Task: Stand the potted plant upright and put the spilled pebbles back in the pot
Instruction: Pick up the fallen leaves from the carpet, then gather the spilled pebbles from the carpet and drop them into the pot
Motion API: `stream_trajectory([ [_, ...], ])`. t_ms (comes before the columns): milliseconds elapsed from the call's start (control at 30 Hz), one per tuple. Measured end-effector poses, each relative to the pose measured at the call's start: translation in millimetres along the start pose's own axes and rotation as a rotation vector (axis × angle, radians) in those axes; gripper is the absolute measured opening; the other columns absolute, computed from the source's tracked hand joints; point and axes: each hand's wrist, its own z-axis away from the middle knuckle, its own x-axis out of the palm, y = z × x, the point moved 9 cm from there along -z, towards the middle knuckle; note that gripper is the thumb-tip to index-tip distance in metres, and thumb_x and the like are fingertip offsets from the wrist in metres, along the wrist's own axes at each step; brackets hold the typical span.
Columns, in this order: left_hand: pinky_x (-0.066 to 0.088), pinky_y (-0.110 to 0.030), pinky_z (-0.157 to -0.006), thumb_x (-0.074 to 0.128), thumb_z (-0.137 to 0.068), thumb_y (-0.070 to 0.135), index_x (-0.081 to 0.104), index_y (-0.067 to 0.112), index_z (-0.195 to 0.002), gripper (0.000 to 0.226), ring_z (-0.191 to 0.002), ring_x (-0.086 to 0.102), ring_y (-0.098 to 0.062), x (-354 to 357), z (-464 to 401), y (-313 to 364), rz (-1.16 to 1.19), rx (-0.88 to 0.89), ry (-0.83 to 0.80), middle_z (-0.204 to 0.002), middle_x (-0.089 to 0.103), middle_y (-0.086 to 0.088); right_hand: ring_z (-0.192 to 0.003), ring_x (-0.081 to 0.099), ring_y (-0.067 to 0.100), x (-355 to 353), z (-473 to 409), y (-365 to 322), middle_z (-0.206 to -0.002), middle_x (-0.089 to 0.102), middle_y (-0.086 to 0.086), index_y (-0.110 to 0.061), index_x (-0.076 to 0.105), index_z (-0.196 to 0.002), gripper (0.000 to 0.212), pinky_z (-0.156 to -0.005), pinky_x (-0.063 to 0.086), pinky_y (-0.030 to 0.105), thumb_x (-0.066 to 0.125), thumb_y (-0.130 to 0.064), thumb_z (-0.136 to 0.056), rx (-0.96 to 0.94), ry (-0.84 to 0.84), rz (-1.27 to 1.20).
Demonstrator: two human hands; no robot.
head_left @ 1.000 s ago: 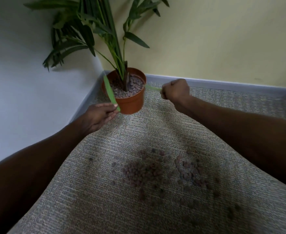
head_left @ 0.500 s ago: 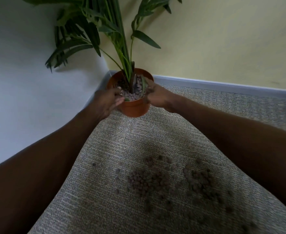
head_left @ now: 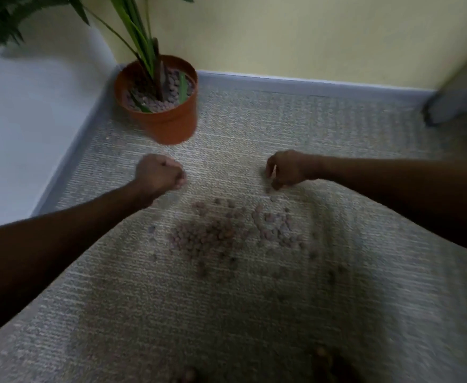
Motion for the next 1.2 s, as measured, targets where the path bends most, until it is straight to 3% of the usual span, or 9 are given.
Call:
stream_trajectory([
  [100, 0.059, -0.037, -0.064, 0.068, -0.079, 0.001, 0.068, 0.009, -0.066, 0.015, -0.057, 0.066, -0.025, 58, 29, -10, -0.149, 0.049, -0.158, -0.07, 0.072, -0.02, -0.107, 0.062, 0.032, 36, 32, 32, -0.118, 0.066, 0.016, -0.008, 0.06, -0.116, 0.055, -0.077, 0.041, 0.027, 0.081, -0.031, -0.07, 0.02, -0.002, 0.046],
  [233, 0.048, -0.018, -0.063, 0.072, -0.074, 0.008, 0.074, 0.013, -0.077, 0.006, -0.067, 0.066, -0.013, 128, 78, 0, -0.47, 0.358, -0.392, -0.073, 0.074, -0.006, -0.105, 0.059, 0.034, 75, 91, 81, -0.117, 0.061, 0.02, -0.005, 0.045, -0.121, 0.086, -0.082, 0.044, 0.031, 0.085, -0.051, -0.06, 0.117, -0.081, 0.009],
  [367, 0.046, -0.022, -0.063, 0.066, -0.076, 0.011, 0.071, 0.018, -0.082, 0.01, -0.07, 0.064, -0.009, 180, 142, 0, -0.614, 0.663, -0.658, -0.079, 0.075, -0.002, -0.106, 0.056, 0.031, 117, 150, 110, -0.119, 0.056, 0.019, -0.005, 0.039, -0.122, 0.097, -0.082, 0.042, 0.028, 0.089, -0.051, -0.052, 0.167, -0.108, -0.049],
  [500, 0.047, -0.025, -0.077, 0.069, -0.077, 0.012, 0.068, 0.012, -0.102, 0.025, -0.086, 0.062, -0.014, 208, 182, -23, -0.659, 0.748, -0.841, -0.096, 0.071, -0.005, -0.102, 0.053, 0.027, 161, 179, 106, -0.116, 0.05, 0.013, -0.012, 0.042, -0.115, 0.075, -0.088, 0.049, 0.036, 0.088, -0.03, -0.059, 0.122, 0.008, -0.167],
  [667, 0.042, -0.03, -0.095, 0.064, -0.085, 0.022, 0.055, 0.016, -0.123, 0.04, -0.112, 0.049, -0.023, 230, 217, -44, -0.882, 1.062, -1.056, -0.12, 0.054, -0.01, -0.077, 0.053, 0.016, 163, 173, 89, -0.081, 0.063, 0.005, -0.013, 0.06, -0.078, 0.019, -0.069, 0.044, 0.027, 0.071, -0.006, -0.065, 0.054, 0.239, -0.308],
  [867, 0.051, -0.037, -0.086, 0.045, -0.095, 0.022, 0.059, 0.023, -0.118, 0.027, -0.11, 0.055, -0.027, 237, 259, -43, -0.989, 1.613, -1.065, -0.125, 0.057, -0.009, -0.064, 0.056, 0.006, 146, 155, 63, -0.071, 0.062, -0.009, -0.007, 0.059, -0.076, 0.023, -0.063, 0.046, 0.024, 0.081, -0.005, -0.068, 0.046, 0.34, -0.701],
  [967, 0.047, -0.042, -0.093, 0.037, -0.099, 0.018, 0.054, 0.024, -0.128, 0.034, -0.119, 0.045, -0.032, 243, 256, -58, -1.082, 1.605, -1.164, -0.137, 0.047, -0.014, -0.069, 0.053, 0.005, 132, 155, 70, -0.076, 0.058, -0.013, -0.015, 0.053, -0.079, 0.039, -0.061, 0.04, 0.02, 0.087, -0.018, -0.061, 0.093, 0.42, -0.649],
  [1033, 0.046, -0.042, -0.093, 0.034, -0.101, 0.02, 0.053, 0.023, -0.128, 0.033, -0.12, 0.042, -0.028, 246, 251, -63, -1.13, 1.59, -1.178, -0.135, 0.046, -0.012, -0.086, 0.051, 0.015, 133, 159, 83, -0.099, 0.052, 0.0, -0.02, 0.049, -0.094, 0.055, -0.071, 0.04, 0.026, 0.089, -0.026, -0.057, 0.181, 0.428, -0.505],
  [1200, 0.04, -0.031, -0.076, 0.047, -0.092, 0.041, 0.044, 0.025, -0.087, 0.017, -0.092, 0.057, -0.021, 248, 215, -52, -1.058, 1.255, -1.129, -0.096, 0.054, -0.001, -0.11, 0.052, 0.03, 152, 151, 90, -0.131, 0.033, 0.014, -0.014, 0.034, -0.134, 0.097, -0.097, 0.047, 0.037, 0.09, -0.026, -0.056, 0.233, 0.276, -0.391],
])
